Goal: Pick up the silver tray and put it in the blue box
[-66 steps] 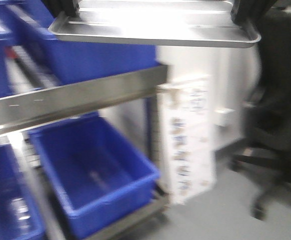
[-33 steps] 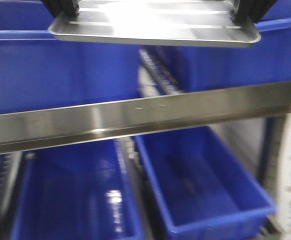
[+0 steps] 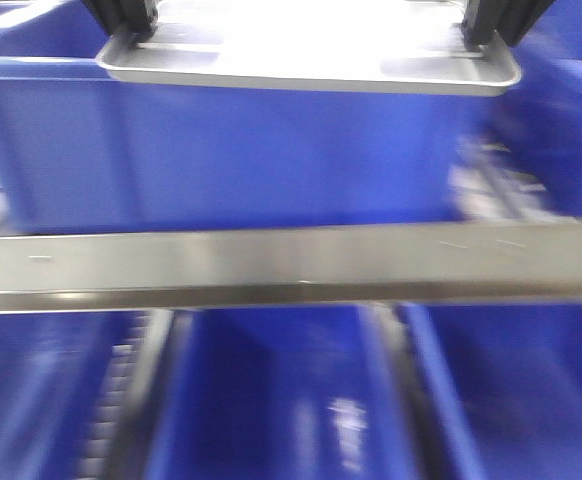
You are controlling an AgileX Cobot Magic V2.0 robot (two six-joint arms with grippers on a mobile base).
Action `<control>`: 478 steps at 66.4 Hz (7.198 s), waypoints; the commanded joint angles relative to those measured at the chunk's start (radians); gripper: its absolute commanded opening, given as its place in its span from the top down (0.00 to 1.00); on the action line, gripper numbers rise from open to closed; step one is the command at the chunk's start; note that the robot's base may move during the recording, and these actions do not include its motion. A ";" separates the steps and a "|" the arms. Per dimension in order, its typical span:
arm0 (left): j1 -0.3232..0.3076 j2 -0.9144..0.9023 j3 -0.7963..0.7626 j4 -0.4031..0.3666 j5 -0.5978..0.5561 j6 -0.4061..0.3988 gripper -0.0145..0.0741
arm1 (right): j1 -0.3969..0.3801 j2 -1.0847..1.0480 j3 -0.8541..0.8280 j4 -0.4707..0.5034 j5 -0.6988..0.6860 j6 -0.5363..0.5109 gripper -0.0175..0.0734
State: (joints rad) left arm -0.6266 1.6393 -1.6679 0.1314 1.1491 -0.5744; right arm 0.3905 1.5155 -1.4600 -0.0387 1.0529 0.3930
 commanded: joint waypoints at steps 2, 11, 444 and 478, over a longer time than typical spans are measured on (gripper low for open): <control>0.004 -0.048 -0.035 0.064 -0.008 -0.006 0.95 | -0.009 -0.041 -0.035 -0.053 -0.006 -0.015 0.74; 0.004 -0.048 -0.035 0.064 -0.008 -0.006 0.95 | -0.009 -0.041 -0.035 -0.053 -0.006 -0.015 0.74; 0.108 -1.306 1.050 0.046 -0.744 0.258 0.95 | 0.092 -1.198 1.010 -0.240 -0.829 -0.126 0.74; 0.497 -1.538 1.465 -0.074 -1.149 0.499 0.95 | 0.092 -1.198 1.010 -0.240 -0.829 -0.126 0.74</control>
State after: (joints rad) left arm -0.2082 0.1531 -0.2652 0.0987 0.2024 -0.1368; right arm 0.4834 0.3098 -0.4220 -0.2585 0.3135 0.2751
